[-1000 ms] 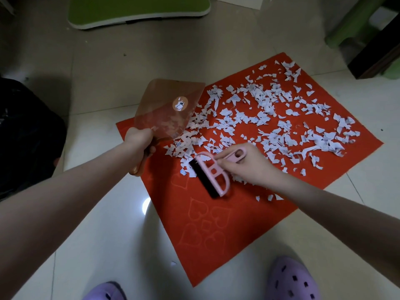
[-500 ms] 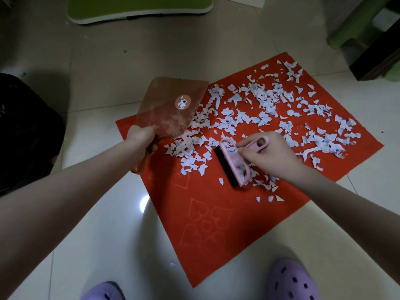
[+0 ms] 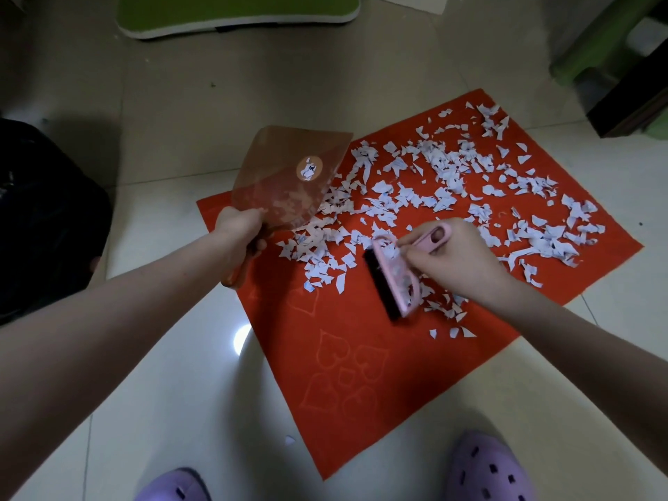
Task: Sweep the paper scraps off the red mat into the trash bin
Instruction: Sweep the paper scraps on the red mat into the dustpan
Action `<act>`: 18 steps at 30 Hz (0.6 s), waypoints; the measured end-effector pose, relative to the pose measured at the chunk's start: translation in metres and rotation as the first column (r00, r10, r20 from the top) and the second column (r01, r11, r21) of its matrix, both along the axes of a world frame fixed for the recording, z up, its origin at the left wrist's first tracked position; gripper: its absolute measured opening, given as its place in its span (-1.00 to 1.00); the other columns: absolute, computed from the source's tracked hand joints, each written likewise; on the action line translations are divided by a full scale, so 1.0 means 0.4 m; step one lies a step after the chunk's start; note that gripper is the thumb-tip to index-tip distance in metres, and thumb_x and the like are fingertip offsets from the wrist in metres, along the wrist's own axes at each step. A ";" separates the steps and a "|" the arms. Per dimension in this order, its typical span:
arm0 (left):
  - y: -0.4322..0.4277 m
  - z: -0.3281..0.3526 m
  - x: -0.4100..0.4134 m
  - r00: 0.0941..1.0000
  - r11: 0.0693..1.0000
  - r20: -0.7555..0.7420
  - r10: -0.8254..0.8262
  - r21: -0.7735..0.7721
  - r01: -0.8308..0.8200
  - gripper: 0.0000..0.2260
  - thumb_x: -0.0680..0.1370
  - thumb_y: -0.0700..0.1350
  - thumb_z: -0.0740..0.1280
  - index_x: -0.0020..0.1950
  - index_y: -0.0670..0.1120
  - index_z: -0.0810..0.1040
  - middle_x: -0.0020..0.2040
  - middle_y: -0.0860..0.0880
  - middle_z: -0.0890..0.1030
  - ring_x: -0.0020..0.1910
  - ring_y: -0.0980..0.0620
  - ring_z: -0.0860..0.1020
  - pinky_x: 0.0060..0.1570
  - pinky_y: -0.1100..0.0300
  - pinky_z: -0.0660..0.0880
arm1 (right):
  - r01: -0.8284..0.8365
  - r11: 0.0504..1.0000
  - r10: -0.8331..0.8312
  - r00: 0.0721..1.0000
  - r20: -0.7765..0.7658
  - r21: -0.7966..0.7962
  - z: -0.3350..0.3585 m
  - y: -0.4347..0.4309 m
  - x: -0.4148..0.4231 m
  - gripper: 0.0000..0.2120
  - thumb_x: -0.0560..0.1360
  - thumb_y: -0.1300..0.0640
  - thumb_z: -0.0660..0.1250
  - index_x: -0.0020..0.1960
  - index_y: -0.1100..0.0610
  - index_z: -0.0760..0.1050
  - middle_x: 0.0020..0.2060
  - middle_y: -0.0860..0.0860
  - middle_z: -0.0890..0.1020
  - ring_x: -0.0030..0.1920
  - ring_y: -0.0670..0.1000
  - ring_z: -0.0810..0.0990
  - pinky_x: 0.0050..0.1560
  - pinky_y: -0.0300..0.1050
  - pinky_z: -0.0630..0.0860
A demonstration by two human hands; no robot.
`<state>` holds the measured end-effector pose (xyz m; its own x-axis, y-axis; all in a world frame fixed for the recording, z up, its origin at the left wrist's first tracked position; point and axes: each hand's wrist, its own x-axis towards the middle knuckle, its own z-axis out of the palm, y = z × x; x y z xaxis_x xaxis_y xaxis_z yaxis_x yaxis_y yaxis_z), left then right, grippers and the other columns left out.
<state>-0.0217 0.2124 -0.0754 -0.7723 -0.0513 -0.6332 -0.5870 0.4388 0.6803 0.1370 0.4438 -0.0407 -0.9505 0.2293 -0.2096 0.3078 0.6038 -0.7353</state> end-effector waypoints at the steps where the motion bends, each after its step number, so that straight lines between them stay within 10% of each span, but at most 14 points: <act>1: 0.000 0.001 -0.002 1.000 1.000 -0.001 0.003 0.002 -0.003 -0.84 0.60 -0.17 0.21 -0.17 -0.17 0.43 -0.37 -0.09 0.49 -0.66 0.10 0.31 -0.63 0.39 0.27 | -0.036 0.998 0.037 0.999 0.024 -0.053 -0.005 -0.012 -0.004 -0.89 0.48 0.21 0.35 -0.09 0.06 0.65 -0.31 -0.02 0.68 -0.32 -0.01 0.65 -0.30 -0.08 0.59; 10: -0.018 -0.004 -0.007 1.000 1.000 0.013 0.000 -0.005 0.000 -0.84 0.60 -0.15 0.22 -0.15 -0.17 0.43 -0.36 -0.09 0.48 -0.59 0.07 0.33 -0.62 0.38 0.30 | -0.127 0.988 0.124 0.991 -0.043 -0.087 -0.065 -0.090 -0.045 -0.89 0.47 0.19 0.38 -0.05 0.07 0.66 -0.24 0.00 0.70 -0.24 0.10 0.64 -0.19 0.06 0.58; 18: -0.038 -0.008 -0.043 0.999 0.998 0.002 0.047 0.032 -0.047 -0.86 0.53 -0.26 0.17 -0.21 -0.15 0.45 -0.39 -0.09 0.48 -0.66 0.09 0.31 -0.63 0.36 0.27 | -0.168 0.981 0.165 0.985 -0.045 -0.098 -0.109 -0.198 -0.108 -0.87 0.47 0.22 0.34 -0.05 0.18 0.66 -0.37 -0.16 0.61 -0.44 -0.18 0.52 -0.40 -0.36 0.37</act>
